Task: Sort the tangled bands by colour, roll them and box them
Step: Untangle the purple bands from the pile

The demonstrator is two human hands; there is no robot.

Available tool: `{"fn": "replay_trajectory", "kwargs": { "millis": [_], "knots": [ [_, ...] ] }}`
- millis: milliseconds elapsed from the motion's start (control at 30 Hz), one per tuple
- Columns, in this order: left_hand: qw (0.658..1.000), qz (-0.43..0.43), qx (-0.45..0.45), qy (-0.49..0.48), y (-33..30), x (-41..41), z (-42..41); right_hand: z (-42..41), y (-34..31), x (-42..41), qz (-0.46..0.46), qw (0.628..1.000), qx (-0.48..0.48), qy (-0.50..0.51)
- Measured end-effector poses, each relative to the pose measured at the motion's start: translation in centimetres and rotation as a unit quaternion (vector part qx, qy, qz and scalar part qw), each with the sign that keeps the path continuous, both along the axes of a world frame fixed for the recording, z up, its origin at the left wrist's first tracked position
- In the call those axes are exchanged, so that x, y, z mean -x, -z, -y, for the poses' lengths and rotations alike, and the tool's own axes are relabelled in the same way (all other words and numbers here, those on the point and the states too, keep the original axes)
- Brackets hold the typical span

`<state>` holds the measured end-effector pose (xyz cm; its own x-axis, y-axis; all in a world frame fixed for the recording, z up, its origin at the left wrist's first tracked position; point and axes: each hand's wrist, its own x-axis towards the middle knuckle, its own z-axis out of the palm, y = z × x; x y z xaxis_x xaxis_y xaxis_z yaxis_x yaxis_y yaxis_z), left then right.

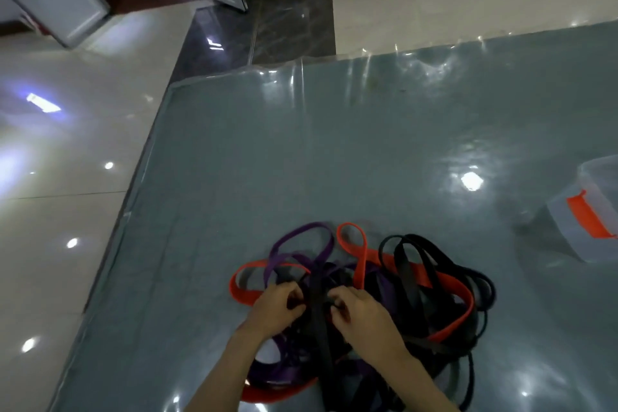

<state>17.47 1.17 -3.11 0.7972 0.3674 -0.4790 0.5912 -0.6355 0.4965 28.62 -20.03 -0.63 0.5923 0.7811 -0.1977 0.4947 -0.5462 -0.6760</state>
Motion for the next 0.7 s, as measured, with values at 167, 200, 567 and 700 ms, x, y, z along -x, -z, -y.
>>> {"fn": "replay_trajectory", "kwargs": {
  "millis": [167,200,567,700],
  "knots": [
    [0.998,0.059,-0.009,-0.018,0.1,0.8,0.9,-2.6,2.6,0.8,0.066,0.987,0.114,-0.088],
    [0.996,0.078,-0.025,-0.029,0.2,1.0,1.0,-2.8,3.2,0.8,0.073,0.985,0.126,-0.097],
    [0.973,-0.079,0.031,-0.214,0.2,5.3,-1.2,-0.5,3.9,-1.3,-0.194,0.974,-0.083,0.076],
    [0.981,-0.099,0.066,-0.154,0.3,7.2,-2.5,0.8,2.5,-2.4,-0.231,0.940,-0.169,0.187]
  ]
}}
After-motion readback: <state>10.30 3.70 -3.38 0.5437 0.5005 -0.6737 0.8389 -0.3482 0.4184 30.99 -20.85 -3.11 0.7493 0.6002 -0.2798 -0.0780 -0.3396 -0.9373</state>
